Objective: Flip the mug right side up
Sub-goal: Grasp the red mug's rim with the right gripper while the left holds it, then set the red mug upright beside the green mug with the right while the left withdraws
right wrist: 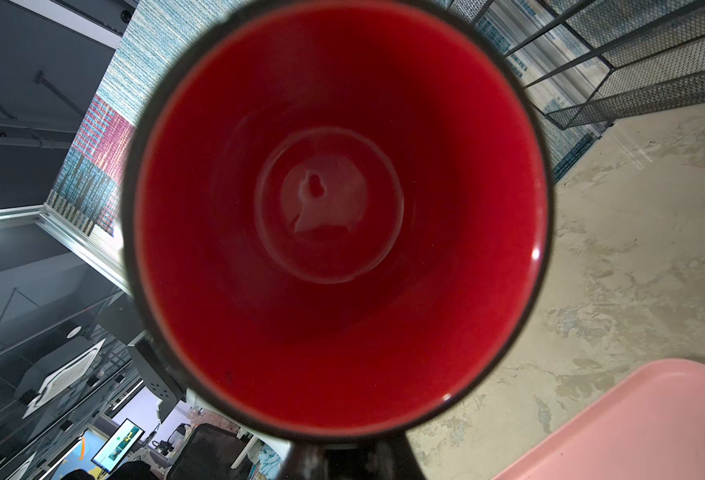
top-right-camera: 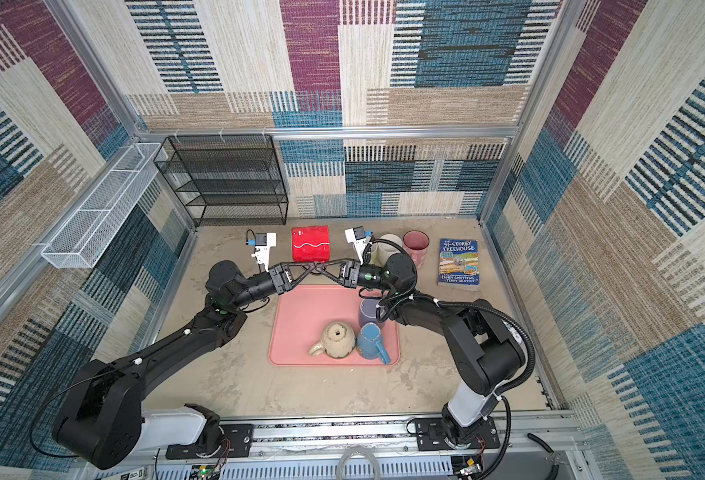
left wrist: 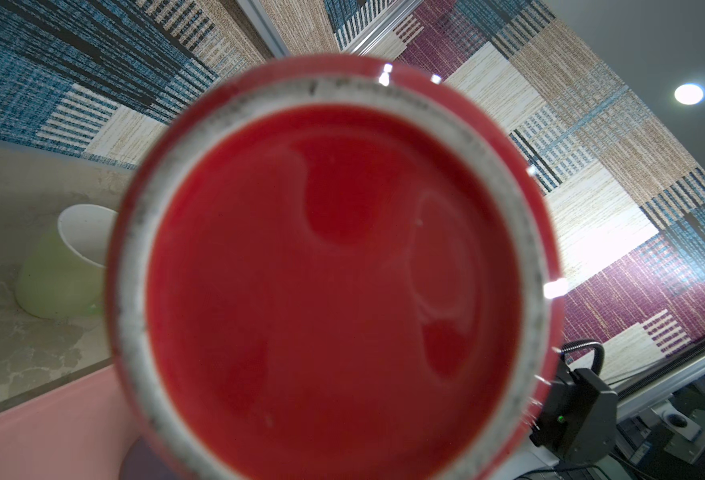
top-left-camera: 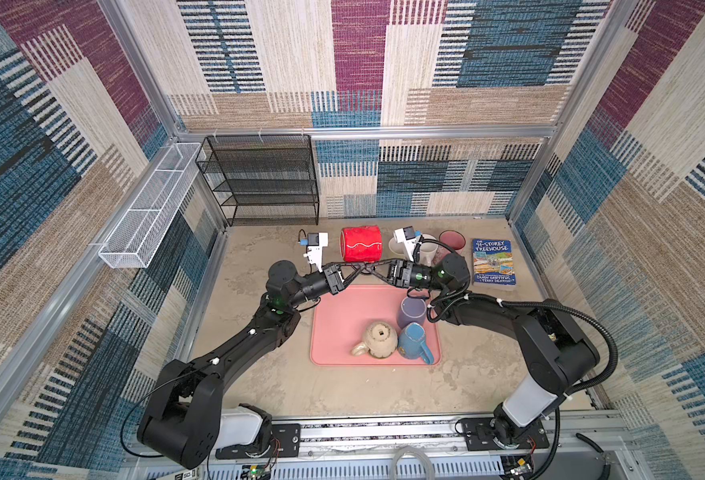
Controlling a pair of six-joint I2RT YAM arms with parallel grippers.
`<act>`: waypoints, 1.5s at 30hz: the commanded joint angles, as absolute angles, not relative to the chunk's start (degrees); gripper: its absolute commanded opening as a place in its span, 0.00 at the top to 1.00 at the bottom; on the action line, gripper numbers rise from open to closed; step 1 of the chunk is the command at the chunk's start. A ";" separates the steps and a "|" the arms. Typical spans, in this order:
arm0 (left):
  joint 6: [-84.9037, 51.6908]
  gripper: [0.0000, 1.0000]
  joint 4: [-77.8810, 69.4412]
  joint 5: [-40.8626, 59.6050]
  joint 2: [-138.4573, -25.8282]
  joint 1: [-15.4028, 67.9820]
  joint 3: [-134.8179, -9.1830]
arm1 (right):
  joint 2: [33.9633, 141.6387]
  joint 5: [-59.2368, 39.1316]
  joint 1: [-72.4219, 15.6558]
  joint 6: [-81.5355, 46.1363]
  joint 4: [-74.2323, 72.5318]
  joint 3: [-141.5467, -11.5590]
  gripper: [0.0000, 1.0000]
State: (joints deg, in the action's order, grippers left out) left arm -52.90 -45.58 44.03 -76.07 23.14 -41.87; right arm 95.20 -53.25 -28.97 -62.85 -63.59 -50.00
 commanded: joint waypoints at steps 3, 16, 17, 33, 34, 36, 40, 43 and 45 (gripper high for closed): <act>-51.18 0.66 -42.07 45.24 -75.38 23.26 -42.05 | 91.89 -52.21 -28.64 -58.08 -62.52 -49.34 1.00; -44.00 0.20 -24.48 40.51 -69.59 23.20 -44.17 | 79.41 -43.00 -26.12 -35.32 -23.30 -51.88 1.00; -43.32 0.18 -22.99 40.02 -68.95 23.20 -44.39 | 79.08 -41.97 -26.11 -33.84 -20.75 -52.50 1.00; -28.42 0.09 18.30 23.61 -59.79 23.20 -54.22 | 85.18 -13.32 -30.16 -16.59 15.07 -70.44 1.00; -27.39 0.09 20.81 22.37 -59.74 23.19 -55.21 | 86.01 -11.90 -30.52 -16.12 16.41 -71.41 1.00; -24.87 0.09 26.25 20.84 -59.68 23.20 -57.42 | 87.97 -8.73 -31.15 -15.06 19.15 -73.54 1.00; -20.95 0.09 34.59 18.65 -59.46 23.19 -60.73 | 91.53 -3.40 -32.28 -12.96 23.09 -76.93 1.00; -18.48 0.10 40.01 15.60 -58.89 23.20 -62.42 | 94.38 -0.44 -33.29 -11.90 25.02 -79.51 1.00; -16.79 0.11 43.01 13.65 -58.71 23.20 -63.21 | 96.81 0.23 -33.85 -11.43 26.35 -81.65 1.00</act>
